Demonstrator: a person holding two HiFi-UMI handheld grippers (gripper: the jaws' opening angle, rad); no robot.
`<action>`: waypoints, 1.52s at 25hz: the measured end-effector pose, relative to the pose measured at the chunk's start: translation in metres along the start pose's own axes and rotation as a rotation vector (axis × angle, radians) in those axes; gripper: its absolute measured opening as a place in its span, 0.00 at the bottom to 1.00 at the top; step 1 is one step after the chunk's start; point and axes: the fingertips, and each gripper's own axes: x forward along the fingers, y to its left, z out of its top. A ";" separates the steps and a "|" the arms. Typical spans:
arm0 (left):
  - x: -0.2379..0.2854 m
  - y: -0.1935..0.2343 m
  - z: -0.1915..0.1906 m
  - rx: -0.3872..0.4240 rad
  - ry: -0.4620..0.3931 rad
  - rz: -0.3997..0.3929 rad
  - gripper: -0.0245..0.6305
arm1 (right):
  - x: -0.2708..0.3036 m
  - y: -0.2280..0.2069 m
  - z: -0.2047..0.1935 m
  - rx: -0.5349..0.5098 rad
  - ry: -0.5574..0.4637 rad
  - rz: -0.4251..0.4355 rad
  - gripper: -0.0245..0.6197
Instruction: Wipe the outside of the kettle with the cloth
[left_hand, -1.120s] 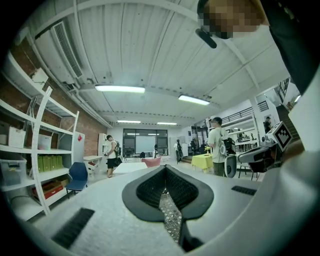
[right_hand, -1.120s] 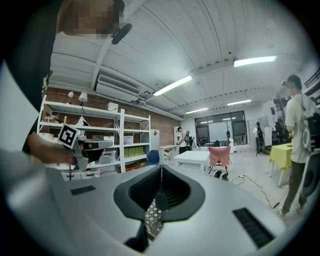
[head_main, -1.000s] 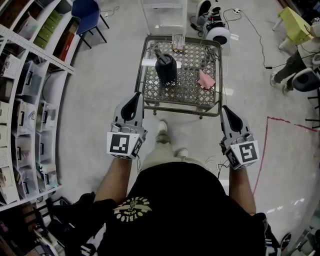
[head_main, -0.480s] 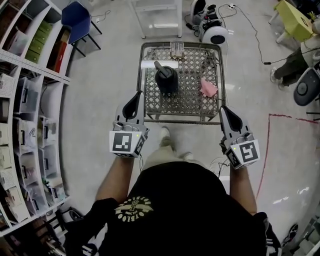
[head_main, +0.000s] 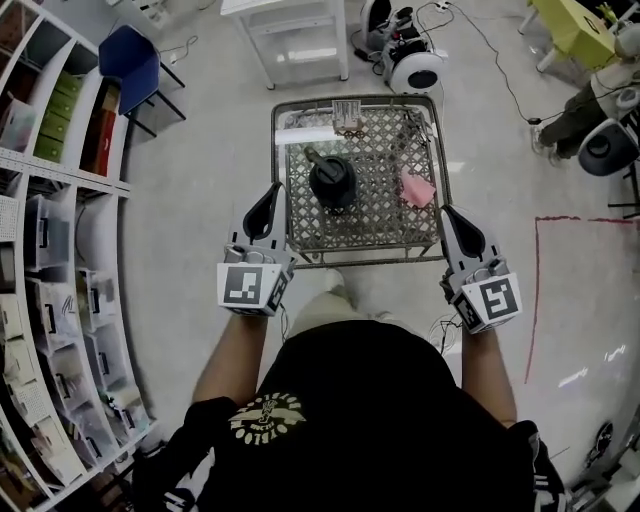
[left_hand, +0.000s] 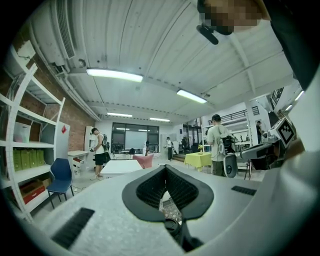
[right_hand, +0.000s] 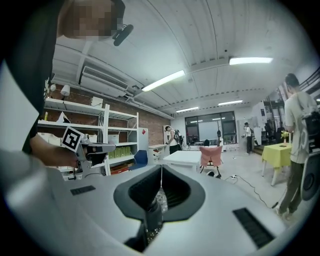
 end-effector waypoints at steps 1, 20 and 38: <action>0.004 0.005 0.002 -0.001 -0.006 -0.008 0.05 | 0.004 0.001 0.002 -0.003 0.002 -0.007 0.06; 0.080 0.051 -0.029 -0.050 -0.004 -0.167 0.05 | 0.046 -0.005 0.005 -0.017 0.065 -0.172 0.06; 0.155 0.007 -0.137 -0.031 0.214 -0.236 0.05 | 0.087 -0.052 -0.072 0.106 0.175 -0.091 0.06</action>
